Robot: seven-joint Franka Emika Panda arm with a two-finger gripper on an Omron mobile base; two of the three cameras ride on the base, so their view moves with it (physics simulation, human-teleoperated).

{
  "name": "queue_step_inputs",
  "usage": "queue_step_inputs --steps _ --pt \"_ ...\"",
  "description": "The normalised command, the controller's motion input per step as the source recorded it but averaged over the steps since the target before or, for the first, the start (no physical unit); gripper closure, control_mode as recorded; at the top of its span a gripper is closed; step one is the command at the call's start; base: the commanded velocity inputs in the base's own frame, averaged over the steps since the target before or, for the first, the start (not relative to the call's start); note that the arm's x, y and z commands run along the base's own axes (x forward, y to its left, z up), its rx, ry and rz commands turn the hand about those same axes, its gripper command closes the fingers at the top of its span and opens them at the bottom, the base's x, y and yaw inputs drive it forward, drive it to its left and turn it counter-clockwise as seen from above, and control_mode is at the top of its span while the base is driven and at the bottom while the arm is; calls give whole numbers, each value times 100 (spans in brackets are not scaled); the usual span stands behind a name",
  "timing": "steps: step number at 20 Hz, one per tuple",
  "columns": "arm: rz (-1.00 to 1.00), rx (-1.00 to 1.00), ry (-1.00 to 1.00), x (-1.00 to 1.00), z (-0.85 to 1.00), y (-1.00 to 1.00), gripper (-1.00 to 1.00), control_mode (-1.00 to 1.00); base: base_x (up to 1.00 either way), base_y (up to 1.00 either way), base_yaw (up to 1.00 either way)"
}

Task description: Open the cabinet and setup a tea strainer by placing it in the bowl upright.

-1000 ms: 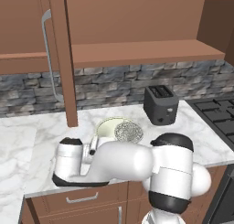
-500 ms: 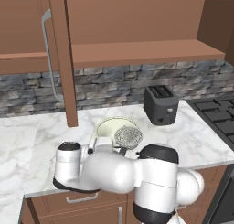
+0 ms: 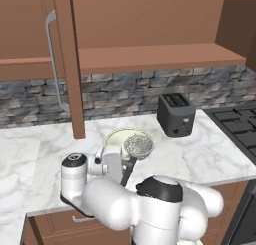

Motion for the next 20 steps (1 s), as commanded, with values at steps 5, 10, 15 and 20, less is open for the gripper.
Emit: queue_step_inputs --steps 5,10,15,20 --pt "0 0 0 40 1 0 100 -100 0 0 0" --pt "0 0 0 48 -18 19 100 -100 0 0 0" --pt "0 -2 -2 43 -31 18 100 -100 0 0 0" --pt "0 0 -4 47 -25 2 100 -100 0 0 0"
